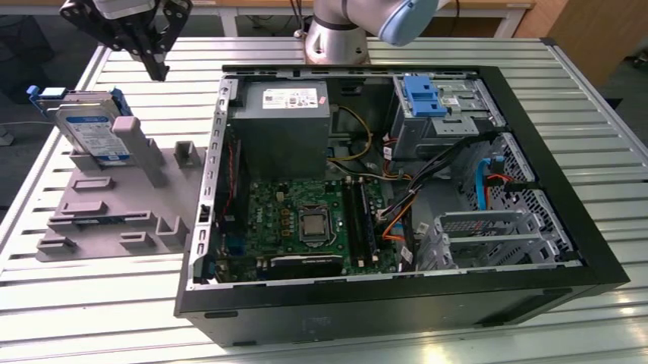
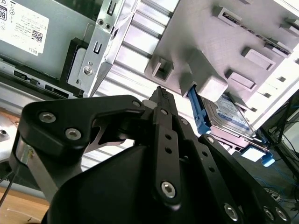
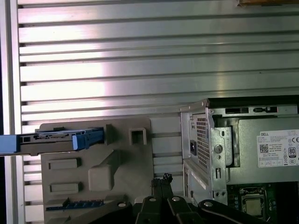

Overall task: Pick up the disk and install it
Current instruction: 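Reach for the disk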

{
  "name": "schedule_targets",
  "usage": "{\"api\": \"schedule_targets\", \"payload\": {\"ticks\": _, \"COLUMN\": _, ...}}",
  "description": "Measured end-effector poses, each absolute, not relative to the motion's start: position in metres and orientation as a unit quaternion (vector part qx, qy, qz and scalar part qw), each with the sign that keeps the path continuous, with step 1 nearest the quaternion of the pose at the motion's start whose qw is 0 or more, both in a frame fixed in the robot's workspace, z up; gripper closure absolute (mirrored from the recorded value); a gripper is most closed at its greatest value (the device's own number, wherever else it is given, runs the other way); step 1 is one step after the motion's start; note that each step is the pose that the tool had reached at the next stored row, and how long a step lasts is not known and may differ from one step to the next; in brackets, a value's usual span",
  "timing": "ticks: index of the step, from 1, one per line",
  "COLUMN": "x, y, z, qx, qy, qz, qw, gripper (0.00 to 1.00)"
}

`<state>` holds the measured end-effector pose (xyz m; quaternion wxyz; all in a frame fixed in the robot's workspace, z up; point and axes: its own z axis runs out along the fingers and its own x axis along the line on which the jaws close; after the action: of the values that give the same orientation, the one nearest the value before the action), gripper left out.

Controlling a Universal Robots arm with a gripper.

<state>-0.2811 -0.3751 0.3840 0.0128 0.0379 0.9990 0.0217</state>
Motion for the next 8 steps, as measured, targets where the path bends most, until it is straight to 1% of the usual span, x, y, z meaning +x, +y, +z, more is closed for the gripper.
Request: {"api": "schedule_targets", "payload": {"ticks": 8, "x": -0.2851, "y": -0.3751, "z": 0.3840, "qx": 0.038, "qy": 0.999, "qz": 0.022, "qw": 0.013, "gripper": 0.89}}
